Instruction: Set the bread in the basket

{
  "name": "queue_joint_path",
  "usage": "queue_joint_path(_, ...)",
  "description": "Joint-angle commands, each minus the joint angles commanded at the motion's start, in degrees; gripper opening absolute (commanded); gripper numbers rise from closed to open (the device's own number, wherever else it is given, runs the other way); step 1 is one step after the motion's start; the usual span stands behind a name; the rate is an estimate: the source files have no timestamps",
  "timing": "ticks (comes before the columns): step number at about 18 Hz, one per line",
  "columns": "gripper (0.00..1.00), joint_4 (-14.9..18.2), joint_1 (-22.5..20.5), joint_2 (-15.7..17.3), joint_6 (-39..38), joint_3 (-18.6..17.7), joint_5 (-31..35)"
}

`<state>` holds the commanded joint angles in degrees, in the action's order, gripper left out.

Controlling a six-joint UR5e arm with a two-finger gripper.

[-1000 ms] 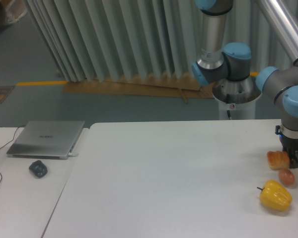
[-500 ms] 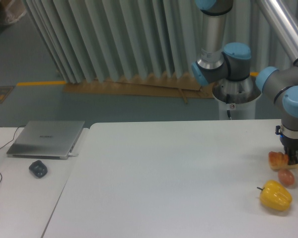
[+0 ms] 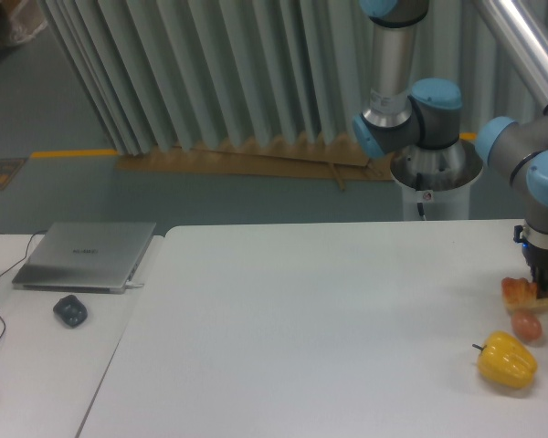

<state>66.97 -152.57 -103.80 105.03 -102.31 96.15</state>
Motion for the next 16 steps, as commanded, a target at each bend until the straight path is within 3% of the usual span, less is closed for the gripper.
queue_joint_path(7, 0.27, 8.78, -2.37, 3.87, 3.34, 3.42, -0.09)
queue_joint_path(16, 0.27, 10.90, -6.85, 5.63, 13.79, 3.69, -0.26)
